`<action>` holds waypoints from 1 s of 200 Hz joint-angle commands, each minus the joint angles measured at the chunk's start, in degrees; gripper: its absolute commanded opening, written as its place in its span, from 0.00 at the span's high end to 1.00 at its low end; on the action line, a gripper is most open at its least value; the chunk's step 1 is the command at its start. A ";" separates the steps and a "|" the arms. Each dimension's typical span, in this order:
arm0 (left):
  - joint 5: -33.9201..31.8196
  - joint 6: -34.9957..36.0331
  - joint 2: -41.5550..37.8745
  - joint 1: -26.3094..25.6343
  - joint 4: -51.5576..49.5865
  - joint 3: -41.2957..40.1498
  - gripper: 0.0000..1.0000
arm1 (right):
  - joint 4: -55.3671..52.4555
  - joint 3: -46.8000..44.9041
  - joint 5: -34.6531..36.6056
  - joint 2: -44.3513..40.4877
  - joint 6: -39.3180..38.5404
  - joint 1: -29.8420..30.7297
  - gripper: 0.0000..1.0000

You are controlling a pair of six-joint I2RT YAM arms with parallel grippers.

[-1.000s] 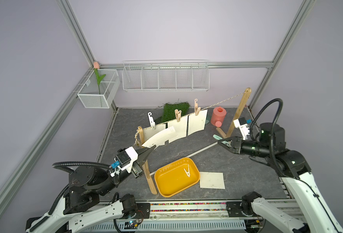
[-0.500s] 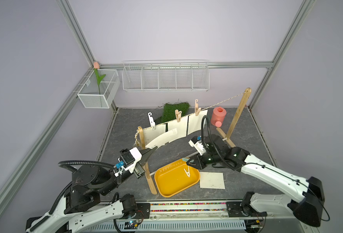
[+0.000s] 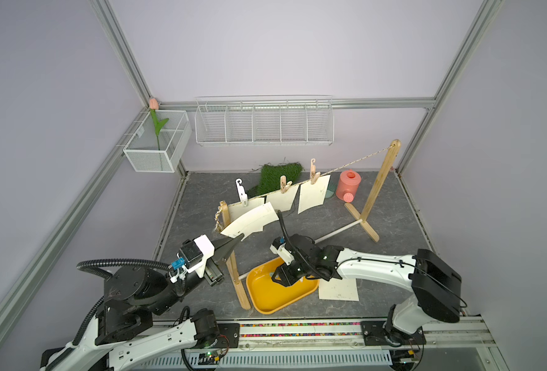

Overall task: Remove the postcards from the strings
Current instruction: Place the clamp in the storage box.

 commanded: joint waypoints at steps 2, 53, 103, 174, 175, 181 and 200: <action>-0.23 -1.46 -0.25 -0.07 -1.73 2.00 0.98 | 3.05 1.51 1.22 0.86 0.48 0.96 0.47; 1.36 -4.12 0.72 -0.12 -4.34 3.51 0.98 | -0.66 1.29 4.02 -3.60 -1.15 1.26 0.34; 5.69 -4.18 2.18 -0.11 -8.65 6.09 1.00 | -14.45 0.68 6.10 -15.40 -5.93 4.53 0.31; 20.12 -4.88 12.13 -0.11 -16.75 13.48 1.00 | -32.66 -5.23 35.96 -45.72 6.85 5.38 0.21; 20.29 -4.92 12.36 -0.12 -17.01 13.56 1.00 | -33.09 -5.13 36.60 -46.04 7.21 5.34 0.21; 21.43 -5.07 13.58 -0.05 -18.11 14.10 1.00 | -36.33 -4.43 40.51 -48.13 9.98 5.34 0.20; 23.90 -5.83 16.10 -0.09 -19.23 14.11 1.00 | -44.35 -1.83 51.64 -53.20 15.89 5.22 0.18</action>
